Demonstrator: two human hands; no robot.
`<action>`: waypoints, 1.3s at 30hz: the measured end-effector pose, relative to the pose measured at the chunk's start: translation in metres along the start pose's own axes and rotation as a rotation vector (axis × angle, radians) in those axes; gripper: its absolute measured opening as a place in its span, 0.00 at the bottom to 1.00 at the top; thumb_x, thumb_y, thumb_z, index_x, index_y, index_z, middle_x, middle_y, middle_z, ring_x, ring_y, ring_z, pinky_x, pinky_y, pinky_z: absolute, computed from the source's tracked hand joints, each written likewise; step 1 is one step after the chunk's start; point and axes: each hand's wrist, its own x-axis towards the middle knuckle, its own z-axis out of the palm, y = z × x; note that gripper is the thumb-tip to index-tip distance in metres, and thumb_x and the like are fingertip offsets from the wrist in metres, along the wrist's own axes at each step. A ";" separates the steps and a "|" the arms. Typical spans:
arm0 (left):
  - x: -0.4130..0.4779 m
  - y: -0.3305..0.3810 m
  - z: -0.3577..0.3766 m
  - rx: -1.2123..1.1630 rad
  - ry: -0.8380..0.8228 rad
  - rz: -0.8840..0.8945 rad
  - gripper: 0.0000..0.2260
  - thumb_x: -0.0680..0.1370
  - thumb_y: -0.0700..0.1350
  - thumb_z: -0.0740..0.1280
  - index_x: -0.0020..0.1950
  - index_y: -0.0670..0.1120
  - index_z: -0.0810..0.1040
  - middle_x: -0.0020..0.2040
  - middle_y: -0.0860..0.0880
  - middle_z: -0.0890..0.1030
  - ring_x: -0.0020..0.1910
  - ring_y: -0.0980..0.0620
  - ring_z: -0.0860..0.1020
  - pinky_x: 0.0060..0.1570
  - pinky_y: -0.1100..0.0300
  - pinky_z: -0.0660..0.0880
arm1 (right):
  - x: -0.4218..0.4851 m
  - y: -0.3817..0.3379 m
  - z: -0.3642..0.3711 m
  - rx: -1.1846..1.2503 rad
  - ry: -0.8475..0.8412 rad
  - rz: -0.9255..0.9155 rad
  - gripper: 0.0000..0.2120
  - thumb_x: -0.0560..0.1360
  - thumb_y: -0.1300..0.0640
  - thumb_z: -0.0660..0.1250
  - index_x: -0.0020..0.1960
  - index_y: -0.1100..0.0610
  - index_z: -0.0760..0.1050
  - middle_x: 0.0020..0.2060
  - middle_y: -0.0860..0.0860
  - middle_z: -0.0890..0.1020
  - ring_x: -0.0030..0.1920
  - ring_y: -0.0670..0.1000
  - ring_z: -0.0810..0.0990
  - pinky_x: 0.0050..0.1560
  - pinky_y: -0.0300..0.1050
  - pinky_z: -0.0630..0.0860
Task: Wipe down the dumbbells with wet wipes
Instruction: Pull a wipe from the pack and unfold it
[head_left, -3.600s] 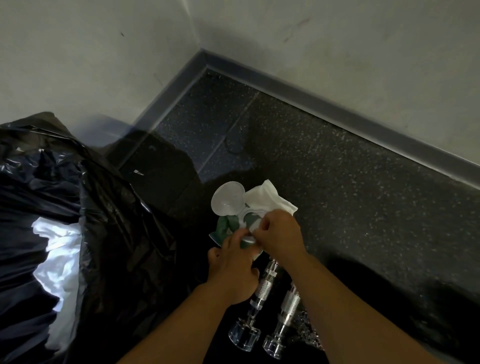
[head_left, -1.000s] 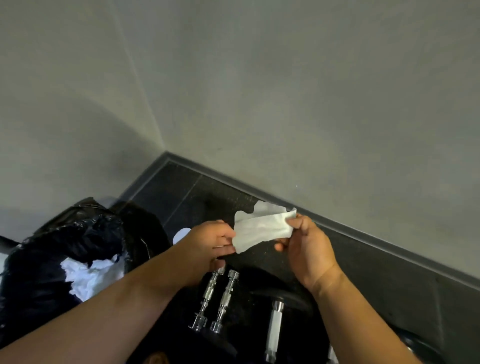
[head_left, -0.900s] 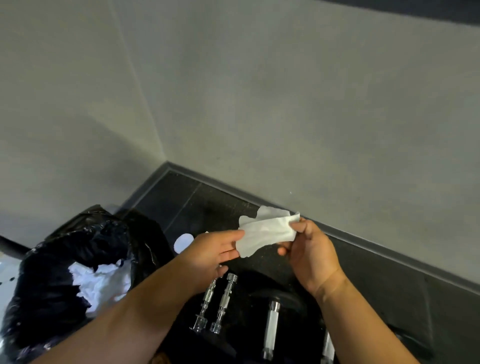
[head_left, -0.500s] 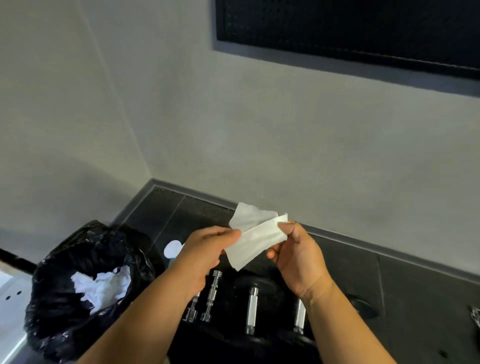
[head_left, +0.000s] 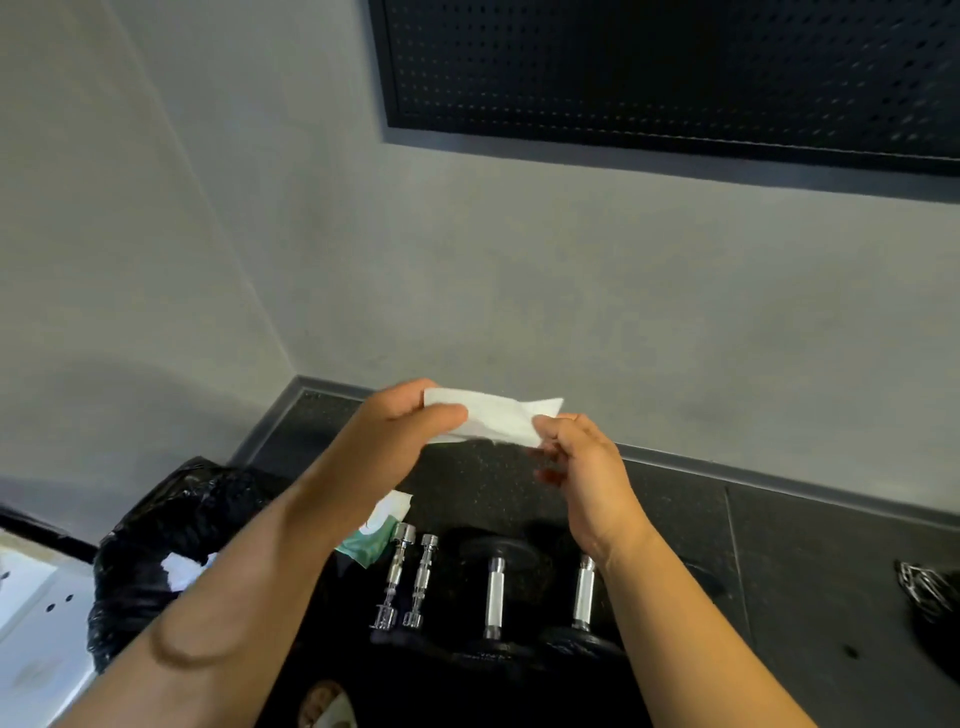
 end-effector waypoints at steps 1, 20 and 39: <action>0.002 0.006 -0.002 -0.095 -0.057 -0.026 0.11 0.73 0.47 0.65 0.47 0.42 0.82 0.45 0.42 0.83 0.48 0.44 0.80 0.51 0.50 0.72 | -0.001 -0.003 0.000 -0.028 -0.007 -0.012 0.07 0.70 0.55 0.69 0.40 0.53 0.70 0.36 0.48 0.75 0.40 0.49 0.72 0.40 0.42 0.67; 0.029 -0.002 -0.013 -0.301 -0.178 -0.404 0.14 0.83 0.47 0.58 0.64 0.42 0.74 0.45 0.45 0.85 0.40 0.48 0.83 0.35 0.57 0.80 | -0.004 -0.020 -0.020 0.170 -0.403 0.261 0.13 0.72 0.61 0.67 0.56 0.63 0.80 0.51 0.59 0.84 0.48 0.55 0.84 0.45 0.48 0.83; 0.029 -0.015 -0.021 -0.297 -0.070 -0.149 0.23 0.75 0.24 0.59 0.27 0.46 0.79 0.53 0.45 0.78 0.54 0.45 0.77 0.56 0.50 0.76 | 0.014 -0.033 -0.018 0.011 -0.390 -0.005 0.28 0.73 0.80 0.53 0.31 0.58 0.84 0.34 0.55 0.85 0.35 0.52 0.84 0.40 0.43 0.82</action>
